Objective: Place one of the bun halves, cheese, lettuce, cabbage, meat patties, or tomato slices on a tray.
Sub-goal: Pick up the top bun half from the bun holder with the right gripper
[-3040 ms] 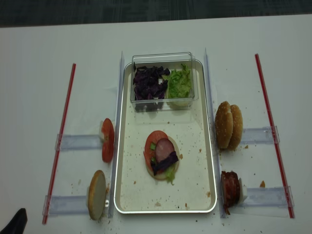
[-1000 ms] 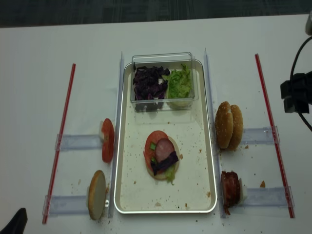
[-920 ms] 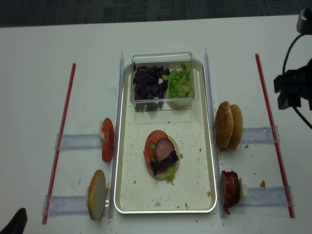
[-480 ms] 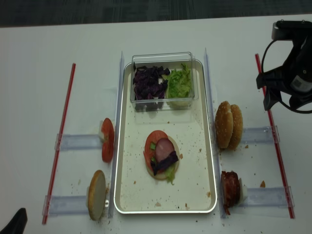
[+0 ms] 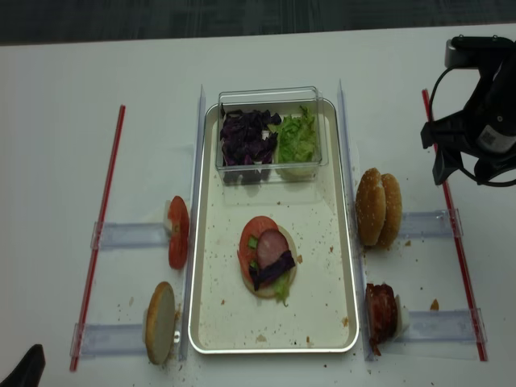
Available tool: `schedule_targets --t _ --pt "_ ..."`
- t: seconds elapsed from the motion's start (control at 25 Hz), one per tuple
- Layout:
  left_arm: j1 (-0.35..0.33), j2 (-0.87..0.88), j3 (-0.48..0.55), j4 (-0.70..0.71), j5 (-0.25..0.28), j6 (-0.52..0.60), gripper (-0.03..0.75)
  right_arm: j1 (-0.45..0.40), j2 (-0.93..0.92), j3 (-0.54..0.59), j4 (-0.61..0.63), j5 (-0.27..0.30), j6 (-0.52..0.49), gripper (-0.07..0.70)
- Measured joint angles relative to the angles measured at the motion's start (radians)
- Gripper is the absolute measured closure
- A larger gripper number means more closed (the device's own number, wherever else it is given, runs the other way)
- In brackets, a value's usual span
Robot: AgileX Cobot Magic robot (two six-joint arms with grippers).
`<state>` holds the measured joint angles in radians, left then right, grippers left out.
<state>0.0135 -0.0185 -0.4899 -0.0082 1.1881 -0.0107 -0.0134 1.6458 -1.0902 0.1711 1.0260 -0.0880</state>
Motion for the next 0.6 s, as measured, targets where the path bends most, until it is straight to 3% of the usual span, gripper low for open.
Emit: schedule_targets --t 0.32,0.6 --pt "0.000 0.000 0.000 0.000 0.000 0.000 0.207 0.069 0.000 -0.019 0.006 0.039 -0.002 0.132" --pt "0.000 0.000 0.000 0.000 0.000 0.000 0.206 0.162 0.000 -0.112 0.030 0.141 0.037 0.132"
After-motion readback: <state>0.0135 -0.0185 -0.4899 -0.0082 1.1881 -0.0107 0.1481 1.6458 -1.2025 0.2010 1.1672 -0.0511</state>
